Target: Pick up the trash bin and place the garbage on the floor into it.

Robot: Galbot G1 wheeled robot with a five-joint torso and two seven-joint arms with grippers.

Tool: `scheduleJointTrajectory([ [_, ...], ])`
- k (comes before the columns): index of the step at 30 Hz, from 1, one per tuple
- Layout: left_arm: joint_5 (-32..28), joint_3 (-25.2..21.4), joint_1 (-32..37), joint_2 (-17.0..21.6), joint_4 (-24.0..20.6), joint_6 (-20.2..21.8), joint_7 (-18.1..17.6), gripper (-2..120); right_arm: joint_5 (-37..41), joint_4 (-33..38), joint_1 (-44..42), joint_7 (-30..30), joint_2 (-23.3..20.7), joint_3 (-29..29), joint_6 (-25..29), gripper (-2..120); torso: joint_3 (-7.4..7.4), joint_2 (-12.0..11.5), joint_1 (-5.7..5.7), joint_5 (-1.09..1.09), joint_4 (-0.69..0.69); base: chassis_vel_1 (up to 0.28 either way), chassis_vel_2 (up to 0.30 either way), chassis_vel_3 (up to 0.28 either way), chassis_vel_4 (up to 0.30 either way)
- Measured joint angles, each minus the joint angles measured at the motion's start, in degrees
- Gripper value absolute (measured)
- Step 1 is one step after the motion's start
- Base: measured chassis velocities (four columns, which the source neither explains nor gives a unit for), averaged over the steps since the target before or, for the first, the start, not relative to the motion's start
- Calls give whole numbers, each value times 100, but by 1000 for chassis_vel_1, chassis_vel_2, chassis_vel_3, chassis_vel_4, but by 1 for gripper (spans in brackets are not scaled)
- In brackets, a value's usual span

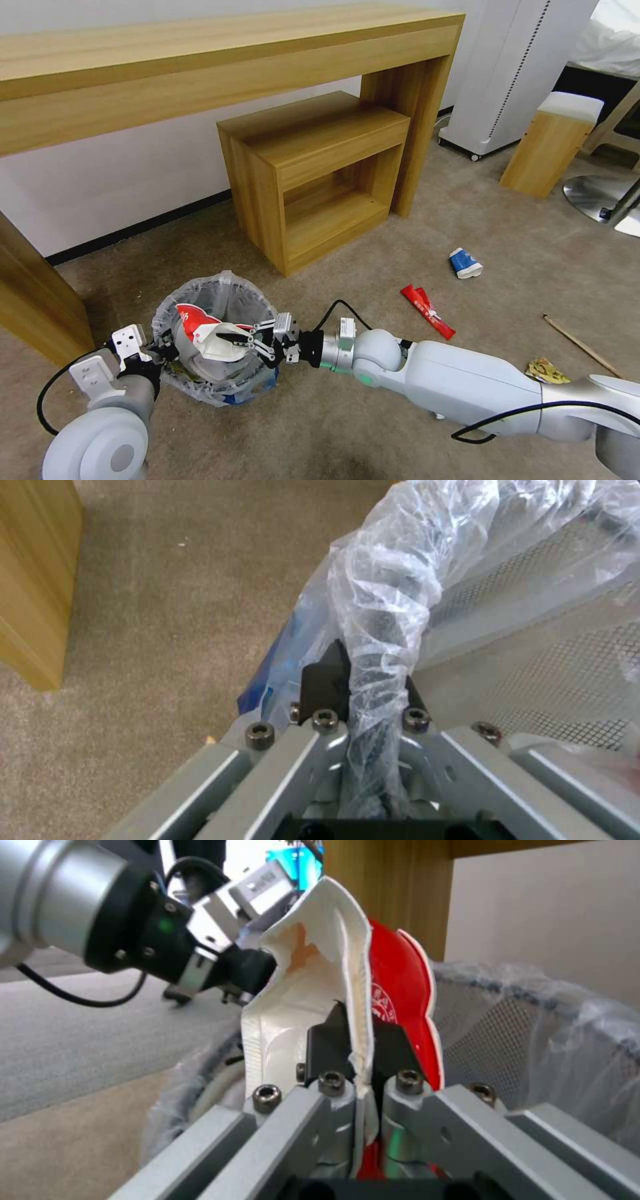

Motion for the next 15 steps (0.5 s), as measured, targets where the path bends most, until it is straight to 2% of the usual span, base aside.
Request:
scheduleJointTrajectory([
  [15,31,27,107,-52,-103,5,29,1,-103,-421,141,147,253,-158,-2,0,0,0,0,0,0,0,0,0,0],
])
